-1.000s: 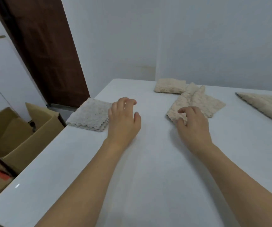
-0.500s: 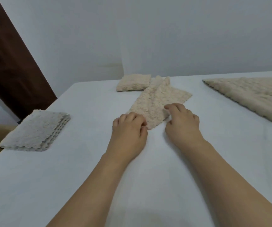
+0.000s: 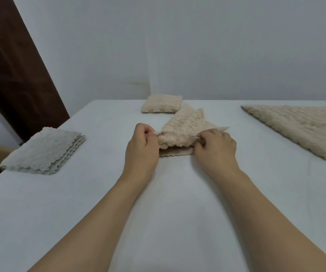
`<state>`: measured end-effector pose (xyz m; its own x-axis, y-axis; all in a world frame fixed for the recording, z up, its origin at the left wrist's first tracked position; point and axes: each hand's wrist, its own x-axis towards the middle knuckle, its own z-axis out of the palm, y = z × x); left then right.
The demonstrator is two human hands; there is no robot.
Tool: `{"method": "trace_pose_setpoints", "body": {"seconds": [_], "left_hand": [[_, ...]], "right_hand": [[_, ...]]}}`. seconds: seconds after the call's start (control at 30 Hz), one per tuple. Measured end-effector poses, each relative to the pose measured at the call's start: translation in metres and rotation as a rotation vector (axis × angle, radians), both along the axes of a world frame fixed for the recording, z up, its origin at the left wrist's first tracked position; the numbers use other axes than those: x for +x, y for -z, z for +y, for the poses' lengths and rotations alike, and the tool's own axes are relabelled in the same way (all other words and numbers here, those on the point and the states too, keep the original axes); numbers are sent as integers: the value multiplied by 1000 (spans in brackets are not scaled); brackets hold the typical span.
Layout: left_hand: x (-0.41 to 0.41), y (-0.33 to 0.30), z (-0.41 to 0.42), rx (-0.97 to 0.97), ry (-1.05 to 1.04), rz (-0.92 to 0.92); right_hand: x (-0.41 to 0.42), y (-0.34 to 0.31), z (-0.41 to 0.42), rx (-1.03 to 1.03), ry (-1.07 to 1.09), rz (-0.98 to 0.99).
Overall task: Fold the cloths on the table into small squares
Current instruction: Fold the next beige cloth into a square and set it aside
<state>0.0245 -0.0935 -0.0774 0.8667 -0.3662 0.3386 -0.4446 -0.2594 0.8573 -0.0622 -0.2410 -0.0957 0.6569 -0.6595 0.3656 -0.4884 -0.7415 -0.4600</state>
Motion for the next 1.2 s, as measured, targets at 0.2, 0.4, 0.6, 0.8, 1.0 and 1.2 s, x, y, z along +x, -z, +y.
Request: {"method": "trace_pose_setpoints", "body": {"seconds": [0.2, 0.4, 0.6, 0.8, 1.0, 1.2], "left_hand": [[4, 4, 4, 62, 3, -25], [13, -43, 10, -174, 40, 1], [6, -104, 25, -311, 152, 353], [1, -134, 50, -499, 508, 838], [28, -106, 42, 17, 30, 186], [40, -70, 32, 81, -310, -596]], "right_hand": [[-4, -3, 0, -139, 103, -248], [-13, -22, 8, 167, 93, -469], [-20, -95, 8, 1179, -431, -657], [-40, -104, -5, 1772, -871, -863], [-37, -100, -29, 1468, -542, -894], [-17, -72, -18, -4, -11, -506]]}}
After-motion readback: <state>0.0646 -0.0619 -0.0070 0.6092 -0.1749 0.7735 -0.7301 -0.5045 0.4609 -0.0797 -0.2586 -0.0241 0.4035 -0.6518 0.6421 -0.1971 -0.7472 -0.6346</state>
